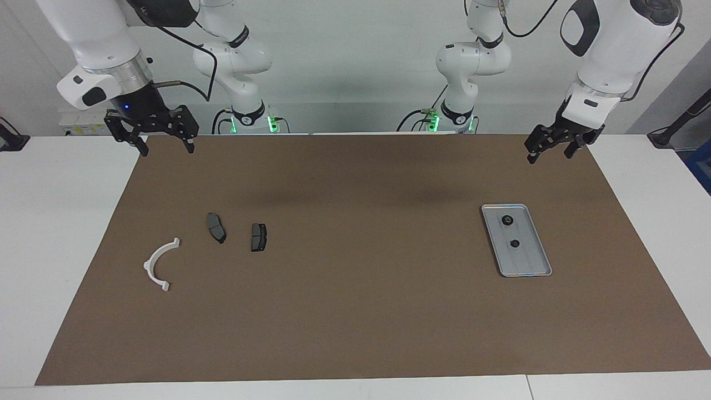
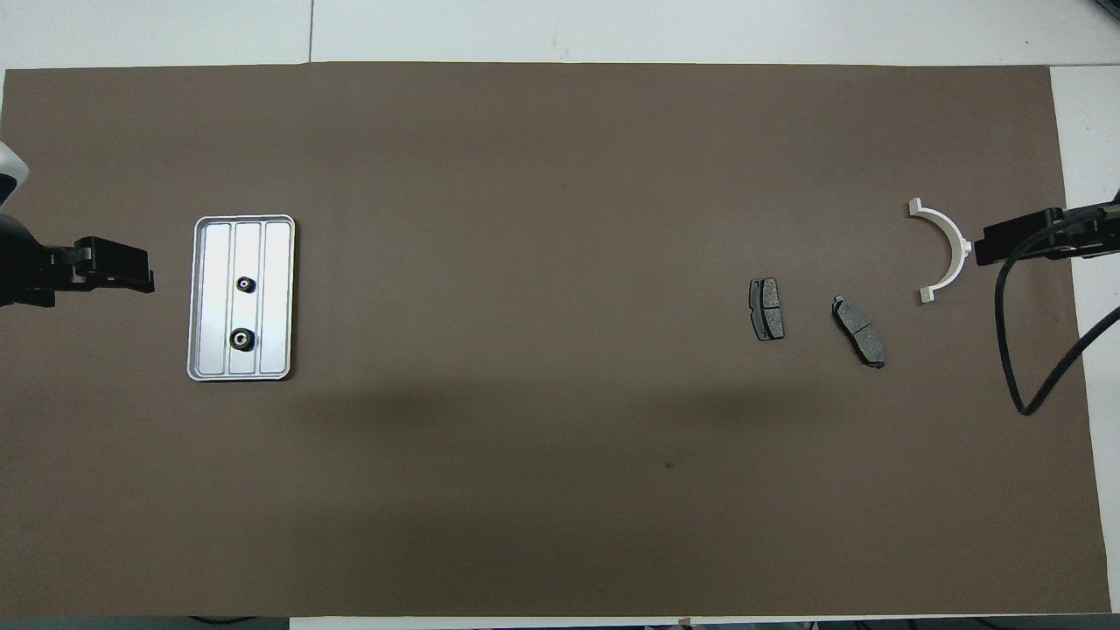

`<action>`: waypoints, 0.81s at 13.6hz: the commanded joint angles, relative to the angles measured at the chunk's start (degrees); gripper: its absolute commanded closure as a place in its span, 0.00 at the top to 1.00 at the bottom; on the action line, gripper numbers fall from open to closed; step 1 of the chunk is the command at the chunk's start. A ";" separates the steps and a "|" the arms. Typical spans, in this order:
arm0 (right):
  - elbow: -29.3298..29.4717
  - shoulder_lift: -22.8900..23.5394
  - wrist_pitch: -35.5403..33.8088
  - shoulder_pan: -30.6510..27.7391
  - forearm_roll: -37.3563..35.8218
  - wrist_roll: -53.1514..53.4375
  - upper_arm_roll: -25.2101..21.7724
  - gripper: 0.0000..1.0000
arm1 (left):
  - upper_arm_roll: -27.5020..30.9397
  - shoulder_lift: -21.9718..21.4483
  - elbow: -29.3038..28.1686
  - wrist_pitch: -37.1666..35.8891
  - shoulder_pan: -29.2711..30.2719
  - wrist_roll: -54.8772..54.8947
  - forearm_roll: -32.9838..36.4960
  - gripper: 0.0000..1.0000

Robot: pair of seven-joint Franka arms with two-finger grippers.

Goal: Place bearing gear from tray to pile

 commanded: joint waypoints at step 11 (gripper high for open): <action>-0.66 -0.80 -0.32 -0.63 0.44 -1.56 0.17 1.00 | 0.30 -3.11 -8.18 6.73 1.34 2.06 0.73 1.00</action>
